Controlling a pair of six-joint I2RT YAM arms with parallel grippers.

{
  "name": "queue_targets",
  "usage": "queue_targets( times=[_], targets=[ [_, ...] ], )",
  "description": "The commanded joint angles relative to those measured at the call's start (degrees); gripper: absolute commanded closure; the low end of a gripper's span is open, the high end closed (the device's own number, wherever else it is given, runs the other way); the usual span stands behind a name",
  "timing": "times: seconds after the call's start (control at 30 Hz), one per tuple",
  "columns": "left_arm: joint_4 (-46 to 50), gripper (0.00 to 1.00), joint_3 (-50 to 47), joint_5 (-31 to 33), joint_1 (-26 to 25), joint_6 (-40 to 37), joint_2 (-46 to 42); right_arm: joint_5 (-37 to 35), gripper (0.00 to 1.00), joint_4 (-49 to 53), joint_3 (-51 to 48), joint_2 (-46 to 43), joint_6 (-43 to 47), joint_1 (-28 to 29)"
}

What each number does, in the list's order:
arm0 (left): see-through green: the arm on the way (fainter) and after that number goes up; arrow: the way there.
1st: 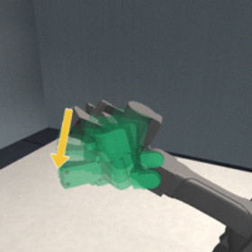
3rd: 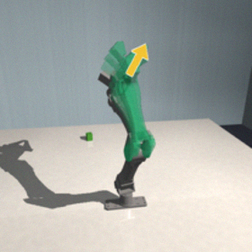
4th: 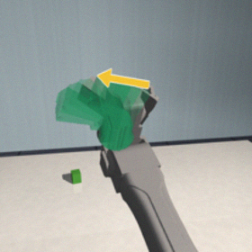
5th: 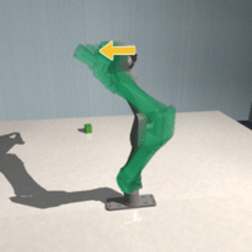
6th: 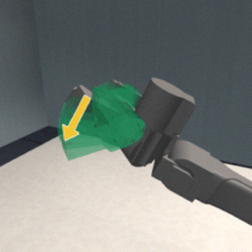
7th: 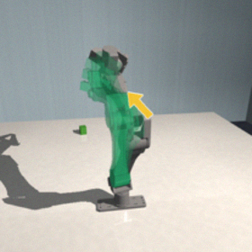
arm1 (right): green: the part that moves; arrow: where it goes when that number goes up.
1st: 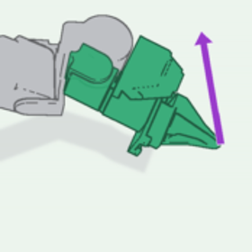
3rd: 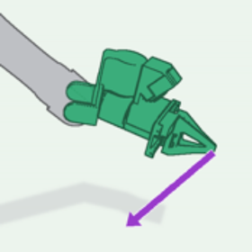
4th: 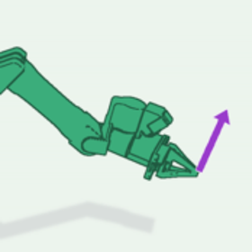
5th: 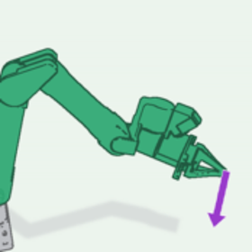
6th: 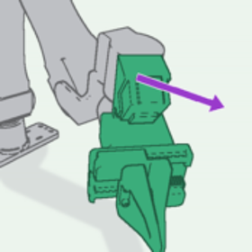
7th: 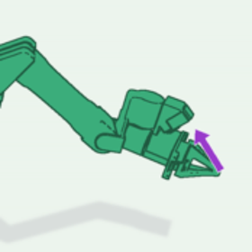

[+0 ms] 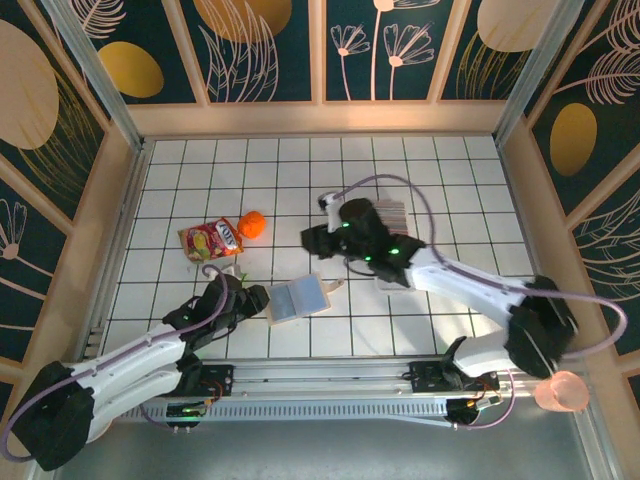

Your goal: Put the credit cards into the card holder

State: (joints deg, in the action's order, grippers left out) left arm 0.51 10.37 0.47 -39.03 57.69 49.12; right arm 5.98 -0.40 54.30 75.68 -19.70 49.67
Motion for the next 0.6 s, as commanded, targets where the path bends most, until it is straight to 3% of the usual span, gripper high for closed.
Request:
queue_targets(
  times=[0.0,0.17,0.4,0.57],
  targets=[
    [-4.41,0.57,0.34,-3.7,-0.25,-2.29,2.8,-8.06,0.74,5.42,-2.78,-7.02,27.49,-1.0],
    [-6.36,0.57,0.26,-4.38,-0.26,-3.11,6.27,-10.29,0.68,11.82,-7.77,-16.45,58.65,-2.1],
    [-11.5,0.58,0.47,-7.47,-0.3,-4.02,11.32,-8.26,0.56,27.63,-7.23,-18.96,76.71,-12.3],
    [-14.05,0.59,2.49,-9.14,-0.3,-5.51,14.51,-12.16,0.56,27.65,-10.86,-19.75,85.88,-16.09]
  ],
)
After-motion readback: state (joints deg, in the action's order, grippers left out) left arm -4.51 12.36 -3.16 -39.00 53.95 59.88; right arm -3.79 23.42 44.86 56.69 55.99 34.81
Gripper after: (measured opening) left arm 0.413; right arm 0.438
